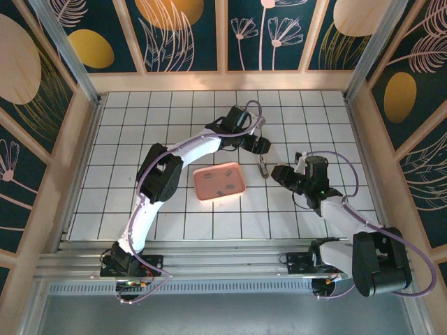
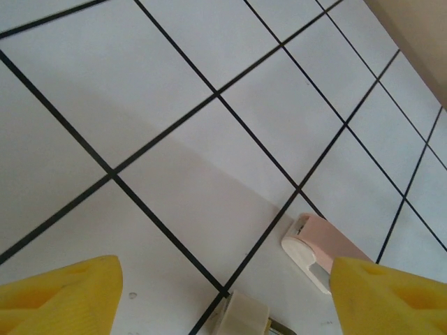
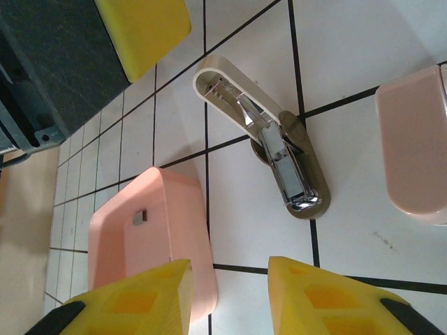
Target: Load the staples into the stapler
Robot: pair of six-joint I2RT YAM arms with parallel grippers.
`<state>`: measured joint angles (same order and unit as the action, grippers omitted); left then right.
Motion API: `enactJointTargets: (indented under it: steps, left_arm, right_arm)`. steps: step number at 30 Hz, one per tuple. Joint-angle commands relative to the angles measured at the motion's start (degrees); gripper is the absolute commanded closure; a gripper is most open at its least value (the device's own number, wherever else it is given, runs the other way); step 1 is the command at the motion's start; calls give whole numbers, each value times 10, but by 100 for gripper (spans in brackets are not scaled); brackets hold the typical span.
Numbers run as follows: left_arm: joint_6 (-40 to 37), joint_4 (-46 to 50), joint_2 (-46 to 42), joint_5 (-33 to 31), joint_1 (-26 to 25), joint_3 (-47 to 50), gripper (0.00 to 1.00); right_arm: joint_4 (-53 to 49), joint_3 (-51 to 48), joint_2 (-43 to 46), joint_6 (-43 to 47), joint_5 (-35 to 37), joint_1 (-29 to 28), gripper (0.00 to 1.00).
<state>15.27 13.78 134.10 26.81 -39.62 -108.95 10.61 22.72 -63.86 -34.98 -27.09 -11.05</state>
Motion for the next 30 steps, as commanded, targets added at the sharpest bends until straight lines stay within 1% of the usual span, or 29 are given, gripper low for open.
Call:
enactJointTargets:
  steps: [1, 9, 16, 23, 30]
  left_arm:
    - [10, 8, 17, 39, 6, -14, 24]
    - [13, 7, 15, 82, 5, -3, 28]
    - [17, -25, -8, 110, 4, 26, 28]
    - [19, -29, -17, 123, 4, 38, 30]
    - [20, -54, -37, 131, 3, 64, 30]
  right_arm:
    - [7, -5, -2, 7, 2, -3, 66]
    - [-2, -3, 2, 12, 11, -3, 66]
    - [-8, -2, 5, 10, 14, -1, 66]
    - [-12, -1, 13, 10, 20, -1, 66]
    - [-18, -1, 18, 10, 23, -2, 67]
